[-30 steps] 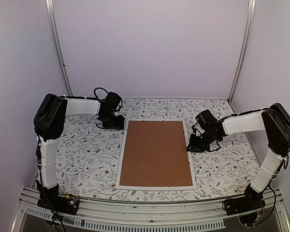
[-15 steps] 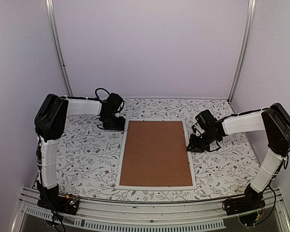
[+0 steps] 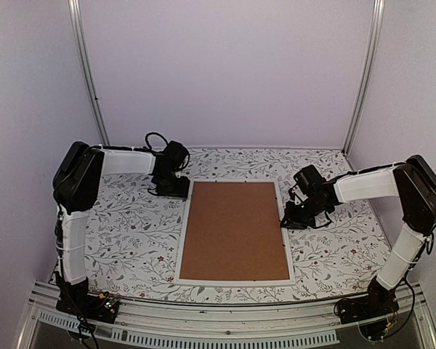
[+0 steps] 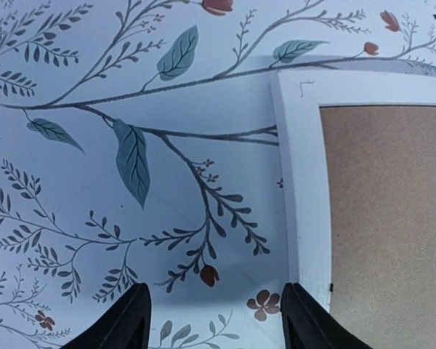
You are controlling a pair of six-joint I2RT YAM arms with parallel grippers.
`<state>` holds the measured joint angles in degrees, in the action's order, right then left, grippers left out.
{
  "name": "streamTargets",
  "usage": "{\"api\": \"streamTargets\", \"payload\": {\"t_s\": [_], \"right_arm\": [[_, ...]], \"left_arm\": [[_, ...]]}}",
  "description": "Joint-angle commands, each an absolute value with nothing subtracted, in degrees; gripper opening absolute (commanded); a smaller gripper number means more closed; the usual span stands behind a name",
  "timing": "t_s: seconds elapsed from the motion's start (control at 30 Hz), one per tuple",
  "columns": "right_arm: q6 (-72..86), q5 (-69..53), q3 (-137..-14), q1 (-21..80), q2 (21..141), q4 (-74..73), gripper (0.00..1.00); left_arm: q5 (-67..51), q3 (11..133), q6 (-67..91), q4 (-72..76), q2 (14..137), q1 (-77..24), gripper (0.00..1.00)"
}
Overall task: Put the photo into the frame
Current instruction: Press the fastener onto the backboard.
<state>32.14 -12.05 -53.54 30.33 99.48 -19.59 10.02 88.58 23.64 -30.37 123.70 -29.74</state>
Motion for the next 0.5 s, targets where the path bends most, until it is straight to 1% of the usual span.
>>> {"api": "streamTargets", "payload": {"t_s": [0.0,0.27,0.47], "right_arm": [[31.66,-13.01,-52.89,31.77,101.9,-22.61,0.19],[31.21,-13.24,-53.34,31.73,102.89,-22.5,0.19],[30.73,-12.83,-53.53,31.73,103.18,-22.68,0.19]], "left_arm": [[11.52,89.69,24.12,-30.59,121.47,-30.75,0.63],[16.58,87.18,25.52,-29.61,116.69,-30.93,0.63],[14.86,88.29,24.9,-29.57,118.31,-31.31,0.63]]}}
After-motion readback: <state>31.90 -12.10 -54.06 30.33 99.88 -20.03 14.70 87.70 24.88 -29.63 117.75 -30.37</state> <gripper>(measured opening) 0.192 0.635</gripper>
